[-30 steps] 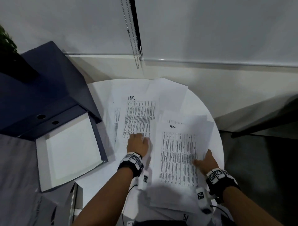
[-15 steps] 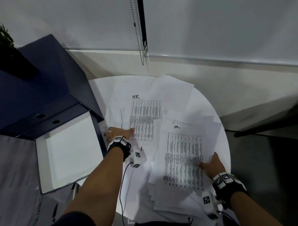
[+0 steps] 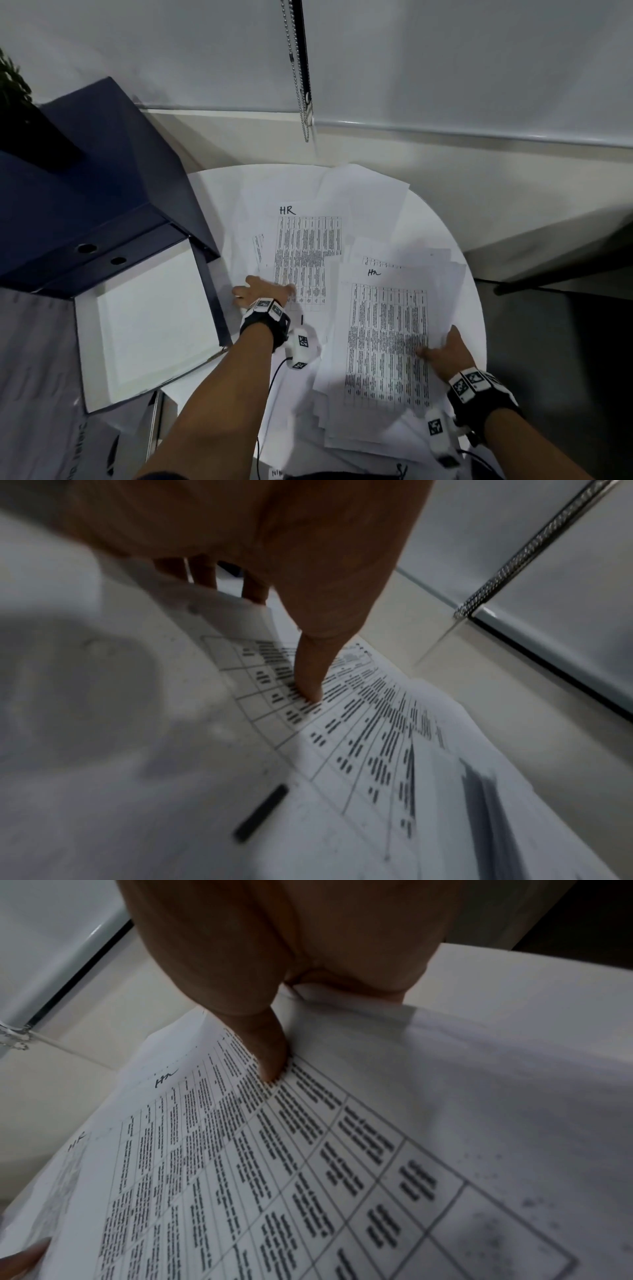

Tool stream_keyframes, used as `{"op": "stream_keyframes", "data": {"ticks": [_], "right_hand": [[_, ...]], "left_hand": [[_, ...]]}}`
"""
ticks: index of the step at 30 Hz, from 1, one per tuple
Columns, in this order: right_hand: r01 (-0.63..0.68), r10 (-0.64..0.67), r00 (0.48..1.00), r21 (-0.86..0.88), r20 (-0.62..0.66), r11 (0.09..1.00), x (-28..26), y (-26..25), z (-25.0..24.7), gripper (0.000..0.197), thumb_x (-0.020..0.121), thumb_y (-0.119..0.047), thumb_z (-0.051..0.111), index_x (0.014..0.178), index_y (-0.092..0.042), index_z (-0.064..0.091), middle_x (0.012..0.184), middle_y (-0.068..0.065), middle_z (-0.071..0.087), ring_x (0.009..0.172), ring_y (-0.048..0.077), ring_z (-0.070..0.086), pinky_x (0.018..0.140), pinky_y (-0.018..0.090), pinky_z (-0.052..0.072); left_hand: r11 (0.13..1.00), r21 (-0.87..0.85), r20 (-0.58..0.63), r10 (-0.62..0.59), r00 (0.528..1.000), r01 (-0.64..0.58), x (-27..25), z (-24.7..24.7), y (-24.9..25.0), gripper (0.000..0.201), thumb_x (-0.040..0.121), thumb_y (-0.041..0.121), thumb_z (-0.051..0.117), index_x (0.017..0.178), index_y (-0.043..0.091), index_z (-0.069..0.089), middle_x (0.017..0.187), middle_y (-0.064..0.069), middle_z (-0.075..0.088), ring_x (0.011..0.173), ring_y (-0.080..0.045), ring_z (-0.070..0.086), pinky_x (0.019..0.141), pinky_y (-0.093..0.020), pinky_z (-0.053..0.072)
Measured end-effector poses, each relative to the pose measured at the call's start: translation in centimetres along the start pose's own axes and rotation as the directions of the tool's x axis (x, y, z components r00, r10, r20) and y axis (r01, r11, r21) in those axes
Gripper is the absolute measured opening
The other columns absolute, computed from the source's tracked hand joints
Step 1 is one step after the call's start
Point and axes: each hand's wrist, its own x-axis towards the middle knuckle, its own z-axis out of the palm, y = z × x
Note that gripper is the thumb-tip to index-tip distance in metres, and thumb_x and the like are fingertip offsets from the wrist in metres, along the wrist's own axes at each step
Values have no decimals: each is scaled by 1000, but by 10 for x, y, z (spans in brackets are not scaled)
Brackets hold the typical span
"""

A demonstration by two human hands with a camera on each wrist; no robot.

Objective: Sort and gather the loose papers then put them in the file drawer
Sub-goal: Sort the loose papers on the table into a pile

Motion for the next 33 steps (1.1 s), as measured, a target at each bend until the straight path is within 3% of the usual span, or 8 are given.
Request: {"op": "stream_keyframes", "data": {"ticks": [7,11,13,17,21,26,30,33], "right_hand": [[16,-16,1000,4,-4,1000,-4,-1,-1,54,75,-15,80,111,-9,40,110,14,59,100,35,60,93,49,49],[18,-18,1000,15,3,1000,-7,-4,-3,53,78,-14,78,114,-9,40,115,14,57,99,31,57,94,43,48],[22,-22,1000,26,7,999,-9,-6,-4,51,79,-13,77,114,-9,40,117,16,58,97,29,55,93,41,47],[20,-20,1000,28,16,999,-14,-9,-6,57,81,-12,75,126,-8,39,125,16,57,114,36,56,97,39,44],[15,-15,1000,6,17,1000,-17,-11,-8,59,81,-13,75,128,-8,39,129,16,57,118,36,55,99,39,42],[7,-8,999,33,38,999,-15,-9,-8,61,81,-12,75,130,-8,39,129,15,56,117,35,55,97,36,42],[21,-25,998,61,56,998,-12,-7,-11,56,82,-15,75,127,-7,43,124,15,59,104,29,58,94,34,43],[5,-18,998,204,60,979,-14,-8,-14,56,92,-40,60,134,-6,46,137,15,55,123,31,53,105,35,37]], "left_hand": [[899,-421,-14,124,992,-118,-6,2,-3,81,78,14,73,137,19,18,119,-18,52,90,-35,58,76,-39,51],[923,-356,27,164,986,-144,-14,-20,2,73,87,27,68,147,8,32,141,-19,48,120,-37,54,93,-37,48],[929,-270,-60,245,968,-252,-21,-37,6,54,90,26,63,136,2,49,135,-19,56,117,-37,57,91,-37,49],[866,-96,-454,401,796,-491,-40,-78,8,37,95,21,53,127,4,58,118,-24,65,105,-43,62,87,-46,52],[678,-264,-671,382,636,-686,-59,-132,6,27,94,18,59,114,1,64,104,-24,70,94,-37,67,78,-34,50],[399,-753,-266,542,797,-523,-89,-140,-3,17,89,15,70,105,17,69,94,5,75,85,-12,73,74,-28,59],[646,-620,5,571,821,-446,-87,-62,-26,34,82,28,77,113,15,67,112,-4,73,102,-24,69,89,-41,55],[813,-431,176,501,847,-391,-103,-3,-39,58,88,28,71,138,11,47,130,0,56,116,-24,59,96,-32,48]]}}
